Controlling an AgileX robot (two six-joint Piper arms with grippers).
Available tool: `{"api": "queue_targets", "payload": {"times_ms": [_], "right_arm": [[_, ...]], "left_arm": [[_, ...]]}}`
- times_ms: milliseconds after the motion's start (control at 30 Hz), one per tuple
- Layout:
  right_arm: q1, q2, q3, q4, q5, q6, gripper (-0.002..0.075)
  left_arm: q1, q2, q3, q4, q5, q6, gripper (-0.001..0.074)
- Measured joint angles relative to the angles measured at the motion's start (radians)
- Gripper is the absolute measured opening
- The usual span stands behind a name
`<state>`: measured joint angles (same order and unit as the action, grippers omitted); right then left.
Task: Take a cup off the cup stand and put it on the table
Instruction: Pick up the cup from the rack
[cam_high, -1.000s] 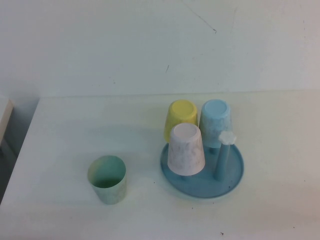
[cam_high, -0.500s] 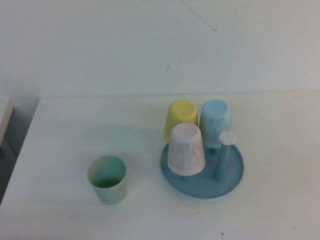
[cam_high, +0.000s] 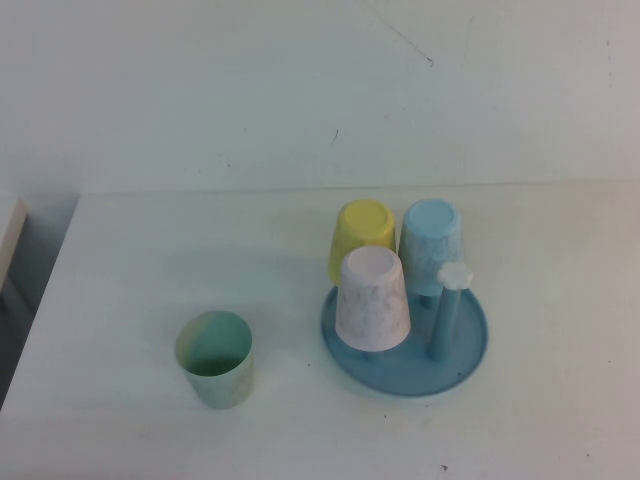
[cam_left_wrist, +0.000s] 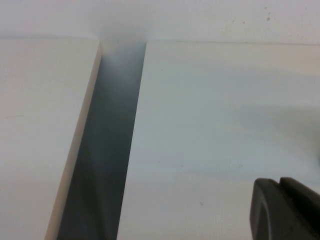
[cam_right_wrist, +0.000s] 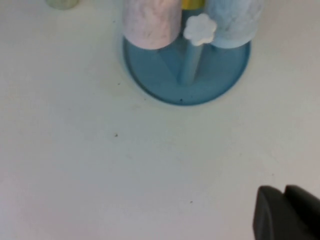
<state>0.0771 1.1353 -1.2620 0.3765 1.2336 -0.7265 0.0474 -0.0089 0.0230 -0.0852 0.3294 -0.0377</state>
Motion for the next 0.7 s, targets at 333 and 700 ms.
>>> {"api": "queue_targets", "payload": {"times_ms": [333, 700], "right_arm": [[0.013, 0.326, -0.257, -0.045, 0.000, 0.004, 0.0028], [0.211, 0.634, -0.501, -0.182, 0.000, -0.049, 0.0039]], "left_arm": [[0.000, 0.000, 0.000, 0.000, 0.000, 0.000, -0.0003], [0.000, 0.000, 0.000, 0.000, 0.000, -0.004, -0.0003]]}}
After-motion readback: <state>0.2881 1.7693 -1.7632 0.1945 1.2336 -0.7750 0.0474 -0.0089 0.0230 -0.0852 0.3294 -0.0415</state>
